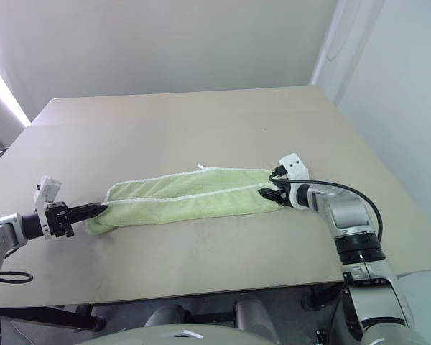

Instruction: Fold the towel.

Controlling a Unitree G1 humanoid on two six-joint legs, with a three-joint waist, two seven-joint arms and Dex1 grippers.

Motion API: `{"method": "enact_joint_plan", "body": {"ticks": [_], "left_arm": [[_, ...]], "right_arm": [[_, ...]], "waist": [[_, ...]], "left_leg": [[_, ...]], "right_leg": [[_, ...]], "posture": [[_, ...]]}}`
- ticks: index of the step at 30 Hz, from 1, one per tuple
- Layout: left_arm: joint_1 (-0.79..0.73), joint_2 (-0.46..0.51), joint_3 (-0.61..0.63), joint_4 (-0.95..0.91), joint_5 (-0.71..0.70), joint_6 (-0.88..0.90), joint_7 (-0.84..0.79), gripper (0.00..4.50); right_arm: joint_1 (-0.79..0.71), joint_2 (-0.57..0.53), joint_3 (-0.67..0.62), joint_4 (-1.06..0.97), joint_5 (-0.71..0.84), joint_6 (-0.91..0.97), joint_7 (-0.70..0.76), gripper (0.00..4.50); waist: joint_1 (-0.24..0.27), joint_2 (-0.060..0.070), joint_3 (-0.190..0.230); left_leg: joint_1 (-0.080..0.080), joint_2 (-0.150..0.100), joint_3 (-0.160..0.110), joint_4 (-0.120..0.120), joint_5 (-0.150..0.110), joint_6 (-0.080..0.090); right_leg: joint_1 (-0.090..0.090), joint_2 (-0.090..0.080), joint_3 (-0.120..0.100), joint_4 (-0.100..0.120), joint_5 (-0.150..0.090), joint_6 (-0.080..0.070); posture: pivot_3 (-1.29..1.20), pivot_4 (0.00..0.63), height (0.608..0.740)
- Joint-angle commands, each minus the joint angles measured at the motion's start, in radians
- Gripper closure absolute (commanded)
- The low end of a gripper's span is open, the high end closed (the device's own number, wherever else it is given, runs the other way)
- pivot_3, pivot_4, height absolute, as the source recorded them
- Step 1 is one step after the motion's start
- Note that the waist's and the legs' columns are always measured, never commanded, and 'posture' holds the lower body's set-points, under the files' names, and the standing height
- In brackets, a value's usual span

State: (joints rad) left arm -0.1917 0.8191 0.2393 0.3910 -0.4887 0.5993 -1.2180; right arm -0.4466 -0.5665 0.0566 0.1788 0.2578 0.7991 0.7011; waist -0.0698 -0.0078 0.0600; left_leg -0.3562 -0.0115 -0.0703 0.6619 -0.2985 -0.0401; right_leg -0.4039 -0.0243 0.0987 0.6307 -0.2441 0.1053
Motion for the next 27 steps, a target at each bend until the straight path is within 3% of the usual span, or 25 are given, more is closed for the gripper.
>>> {"method": "enact_joint_plan", "body": {"ticks": [1, 7, 18, 23, 27], "left_arm": [[-0.024, 0.003, 0.0, -0.003, 0.003, -0.018, -0.003, 4.5], [-0.028, 0.004, -0.008, 0.012, 0.009, -0.029, -0.011, 4.5], [-0.091, 0.0, 0.017, 0.065, -0.006, -0.046, 0.006, 4.5], [-0.269, -0.031, 0.053, 0.156, -0.011, -0.105, 0.075, 4.5], [-0.42, -0.044, 0.061, 0.259, 0.003, -0.16, 0.105, 4.5]], "right_arm": [[-0.003, -0.007, -0.017, -0.05, 0.004, -0.004, -0.001, 2.21], [0.013, -0.015, -0.019, -0.091, 0.006, -0.009, 0.007, 4.48], [-0.022, 0.009, -0.138, -0.114, 0.046, -0.103, -0.032, 4.48], [-0.106, 0.044, -0.22, -0.083, 0.101, -0.186, -0.044, 4.48], [-0.154, 0.046, -0.213, -0.016, 0.08, -0.254, -0.047, 4.48]], "waist": [[0.0, 0.0, 0.0], [0.0, 0.0, 0.0], [0.003, 0.0, 0.0], [0.002, 0.0, 0.0], [0.001, -0.001, 0.0]], "left_leg": [[0.0, 0.0, 0.0, 0.0, 0.0, 0.0], [0.0, 0.0, 0.0, 0.0, 0.0, 0.0], [0.0, 0.0, 0.0, 0.0, 0.0, 0.0], [0.0, 0.0, 0.0, 0.001, 0.0, 0.0], [0.0, -0.001, -0.001, 0.001, 0.0, 0.0]], "right_leg": [[0.0, 0.0, 0.0, 0.0, 0.0, 0.0], [0.0, 0.0, 0.0, 0.0, 0.0, 0.0], [0.0, 0.0, 0.0, 0.0, 0.0, 0.0], [0.001, 0.0, 0.0, 0.0, 0.001, 0.002], [0.001, 0.0, -0.001, 0.0, 0.004, 0.001]], "posture": [[0.0, 0.0, 0.74], [0.0, 0.0, 0.74], [0.0, 0.0, 0.74], [0.0, 0.0, 0.74], [0.0, 0.0, 0.74]]}}
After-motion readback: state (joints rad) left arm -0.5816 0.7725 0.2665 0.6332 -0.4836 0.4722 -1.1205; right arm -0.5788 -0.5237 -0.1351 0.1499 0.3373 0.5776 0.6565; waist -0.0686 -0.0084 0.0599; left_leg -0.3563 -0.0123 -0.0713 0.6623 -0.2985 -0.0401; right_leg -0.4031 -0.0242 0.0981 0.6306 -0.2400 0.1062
